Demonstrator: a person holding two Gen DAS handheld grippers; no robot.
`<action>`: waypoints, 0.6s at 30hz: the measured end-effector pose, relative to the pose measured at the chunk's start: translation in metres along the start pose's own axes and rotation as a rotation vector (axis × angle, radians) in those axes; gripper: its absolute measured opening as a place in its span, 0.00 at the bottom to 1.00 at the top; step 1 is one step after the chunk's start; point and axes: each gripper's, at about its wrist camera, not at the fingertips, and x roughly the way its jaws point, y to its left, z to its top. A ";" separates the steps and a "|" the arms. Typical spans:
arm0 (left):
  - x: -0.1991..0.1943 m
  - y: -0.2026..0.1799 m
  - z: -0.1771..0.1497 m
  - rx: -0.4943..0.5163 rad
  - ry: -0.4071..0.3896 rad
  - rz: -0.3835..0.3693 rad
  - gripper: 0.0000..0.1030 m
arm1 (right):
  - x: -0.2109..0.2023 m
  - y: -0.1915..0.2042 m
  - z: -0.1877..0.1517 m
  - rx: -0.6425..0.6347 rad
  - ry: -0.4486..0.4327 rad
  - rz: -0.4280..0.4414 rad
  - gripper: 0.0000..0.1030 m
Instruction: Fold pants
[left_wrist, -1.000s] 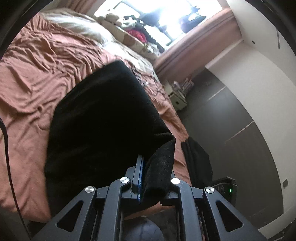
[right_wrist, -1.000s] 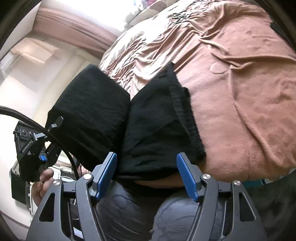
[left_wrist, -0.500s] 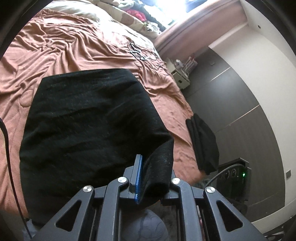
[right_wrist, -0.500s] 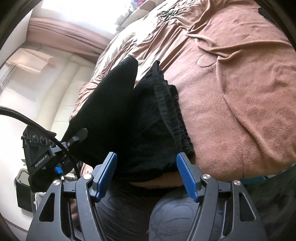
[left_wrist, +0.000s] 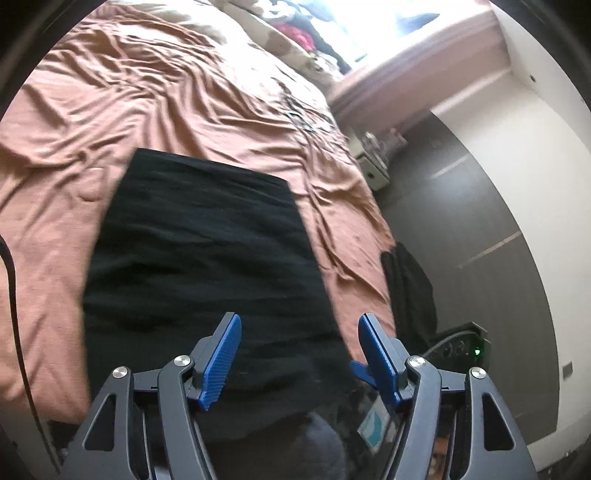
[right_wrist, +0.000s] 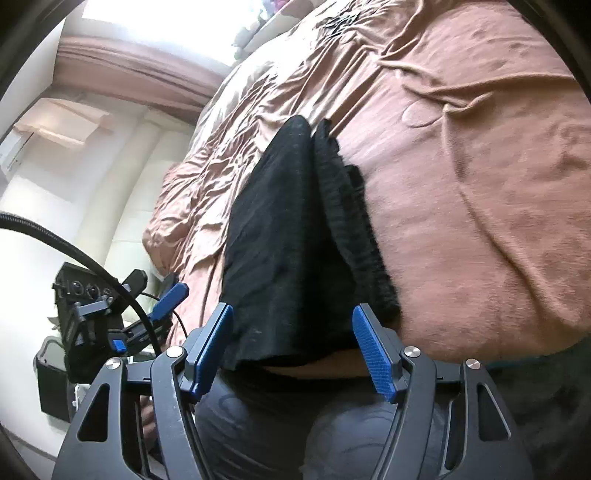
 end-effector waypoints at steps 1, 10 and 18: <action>-0.005 0.008 0.001 -0.015 -0.008 0.014 0.66 | 0.003 0.001 0.000 -0.001 0.001 -0.001 0.64; -0.025 0.059 -0.002 -0.099 -0.029 0.107 0.67 | 0.030 0.005 0.014 -0.032 0.025 -0.019 0.49; -0.025 0.092 -0.007 -0.147 -0.007 0.150 0.67 | 0.060 0.015 0.029 -0.085 0.068 -0.071 0.25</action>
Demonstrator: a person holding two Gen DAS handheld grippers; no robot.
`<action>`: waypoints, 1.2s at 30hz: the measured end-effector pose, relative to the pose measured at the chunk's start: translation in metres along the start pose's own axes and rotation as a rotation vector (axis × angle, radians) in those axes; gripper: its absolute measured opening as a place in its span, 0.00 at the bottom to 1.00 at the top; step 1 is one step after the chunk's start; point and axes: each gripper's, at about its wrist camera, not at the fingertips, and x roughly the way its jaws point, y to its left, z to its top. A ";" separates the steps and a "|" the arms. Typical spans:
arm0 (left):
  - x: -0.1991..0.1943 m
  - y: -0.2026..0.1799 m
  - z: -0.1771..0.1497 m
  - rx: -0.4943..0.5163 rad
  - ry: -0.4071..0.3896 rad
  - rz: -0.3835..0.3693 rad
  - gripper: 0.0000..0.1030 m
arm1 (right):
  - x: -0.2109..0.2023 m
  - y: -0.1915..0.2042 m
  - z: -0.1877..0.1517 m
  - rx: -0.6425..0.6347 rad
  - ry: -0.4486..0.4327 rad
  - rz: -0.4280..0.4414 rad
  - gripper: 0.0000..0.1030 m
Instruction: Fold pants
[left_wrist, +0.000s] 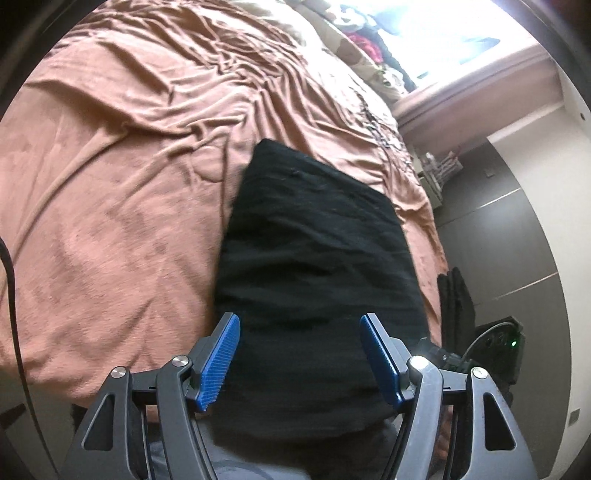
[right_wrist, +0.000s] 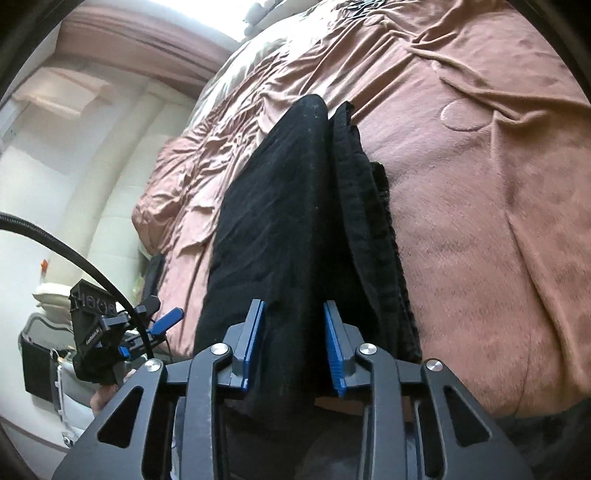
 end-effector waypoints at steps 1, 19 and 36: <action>0.001 0.002 0.000 -0.003 0.006 0.005 0.67 | 0.003 0.001 0.001 -0.002 0.002 -0.001 0.24; 0.028 0.012 -0.004 -0.010 0.085 0.045 0.60 | -0.014 0.028 0.005 -0.118 -0.059 0.032 0.06; 0.039 0.013 0.006 0.012 0.113 0.076 0.47 | -0.015 -0.017 -0.004 -0.042 -0.037 -0.070 0.16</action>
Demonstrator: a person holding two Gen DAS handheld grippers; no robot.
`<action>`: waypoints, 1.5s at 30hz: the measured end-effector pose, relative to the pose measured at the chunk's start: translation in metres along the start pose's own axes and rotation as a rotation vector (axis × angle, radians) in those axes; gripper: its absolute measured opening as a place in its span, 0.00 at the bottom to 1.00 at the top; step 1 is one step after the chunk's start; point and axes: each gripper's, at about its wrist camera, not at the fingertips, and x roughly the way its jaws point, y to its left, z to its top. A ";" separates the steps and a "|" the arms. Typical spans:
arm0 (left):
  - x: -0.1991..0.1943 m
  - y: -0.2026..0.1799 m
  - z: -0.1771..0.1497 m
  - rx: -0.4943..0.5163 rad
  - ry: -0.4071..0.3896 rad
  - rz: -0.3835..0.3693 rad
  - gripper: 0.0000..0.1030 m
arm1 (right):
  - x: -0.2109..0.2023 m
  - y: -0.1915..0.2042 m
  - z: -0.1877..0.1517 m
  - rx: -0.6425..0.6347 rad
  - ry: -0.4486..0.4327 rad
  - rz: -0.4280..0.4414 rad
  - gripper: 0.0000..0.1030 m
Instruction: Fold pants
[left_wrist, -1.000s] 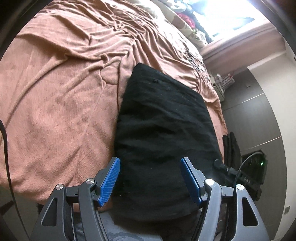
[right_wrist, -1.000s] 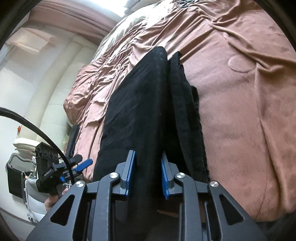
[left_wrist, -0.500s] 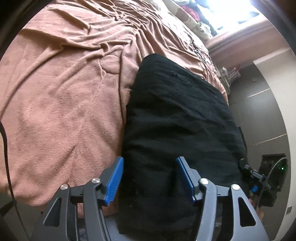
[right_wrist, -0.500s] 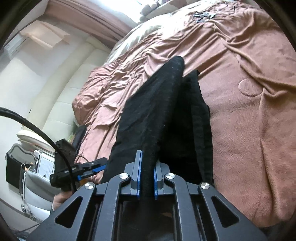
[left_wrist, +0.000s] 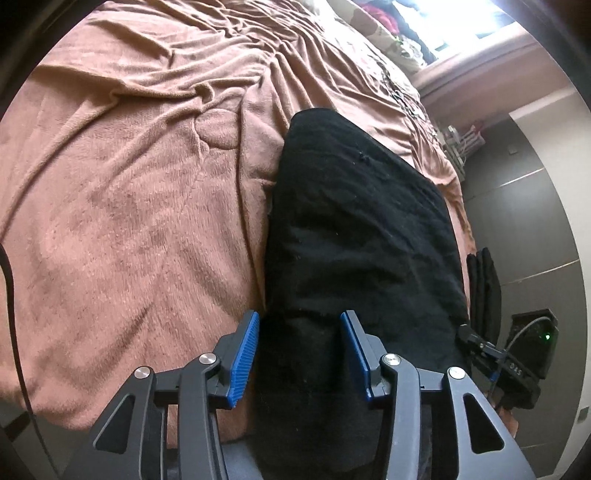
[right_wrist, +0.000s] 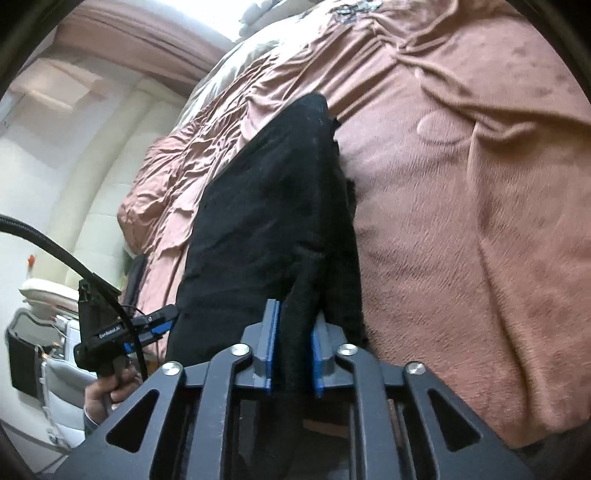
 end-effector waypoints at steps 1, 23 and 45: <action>0.001 0.001 0.001 -0.002 0.001 -0.001 0.47 | -0.002 0.000 0.001 -0.005 -0.003 -0.006 0.17; 0.039 0.015 0.038 -0.017 0.066 -0.148 0.57 | 0.055 -0.045 0.033 0.082 0.155 0.192 0.64; 0.002 -0.026 0.040 0.070 -0.005 -0.179 0.41 | 0.032 0.022 0.034 -0.112 0.116 0.214 0.26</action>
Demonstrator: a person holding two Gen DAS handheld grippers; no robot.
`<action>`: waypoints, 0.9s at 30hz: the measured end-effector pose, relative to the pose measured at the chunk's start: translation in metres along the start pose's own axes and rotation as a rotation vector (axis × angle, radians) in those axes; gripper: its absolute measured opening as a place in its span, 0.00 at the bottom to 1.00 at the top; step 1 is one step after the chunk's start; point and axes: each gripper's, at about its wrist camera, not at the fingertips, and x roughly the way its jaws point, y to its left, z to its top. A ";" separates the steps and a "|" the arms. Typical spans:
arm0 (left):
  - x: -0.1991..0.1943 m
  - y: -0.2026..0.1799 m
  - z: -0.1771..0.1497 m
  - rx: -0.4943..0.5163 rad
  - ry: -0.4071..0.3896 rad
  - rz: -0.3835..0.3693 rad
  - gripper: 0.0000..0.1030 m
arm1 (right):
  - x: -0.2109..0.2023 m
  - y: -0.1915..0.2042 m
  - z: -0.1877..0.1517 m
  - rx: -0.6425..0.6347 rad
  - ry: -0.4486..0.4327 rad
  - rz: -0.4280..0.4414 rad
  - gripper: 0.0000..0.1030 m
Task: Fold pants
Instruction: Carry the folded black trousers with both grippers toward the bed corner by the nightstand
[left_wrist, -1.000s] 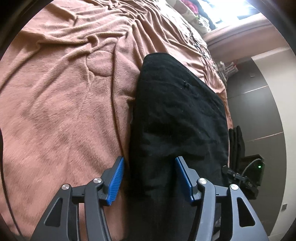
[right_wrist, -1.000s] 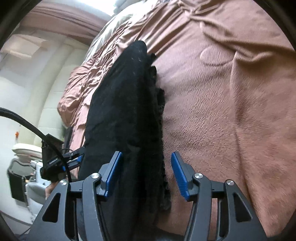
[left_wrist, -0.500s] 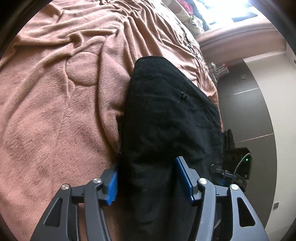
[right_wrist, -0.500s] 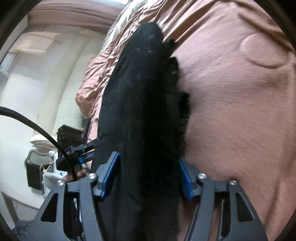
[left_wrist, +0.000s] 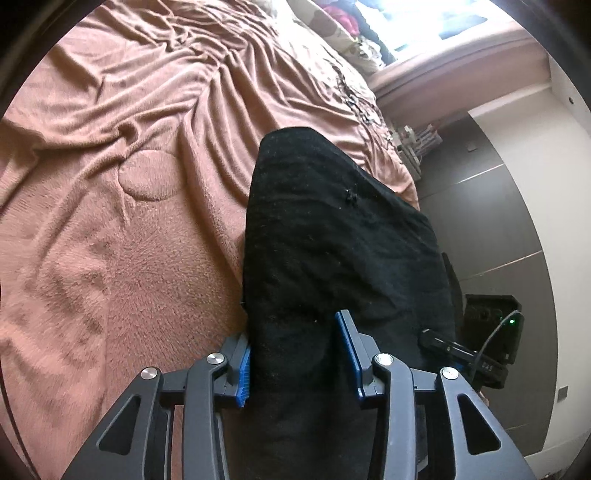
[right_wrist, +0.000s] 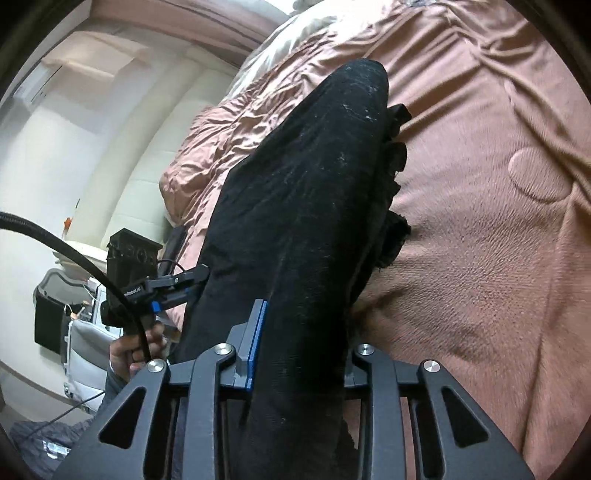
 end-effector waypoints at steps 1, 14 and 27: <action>-0.002 -0.002 0.000 0.002 -0.001 0.000 0.41 | -0.002 0.006 -0.001 -0.009 -0.005 -0.006 0.26; -0.031 -0.034 -0.016 0.049 -0.027 -0.056 0.41 | -0.028 0.028 -0.018 -0.064 -0.042 -0.036 0.26; -0.060 -0.101 -0.040 0.165 -0.070 -0.139 0.41 | -0.115 0.057 -0.055 -0.120 -0.129 -0.083 0.26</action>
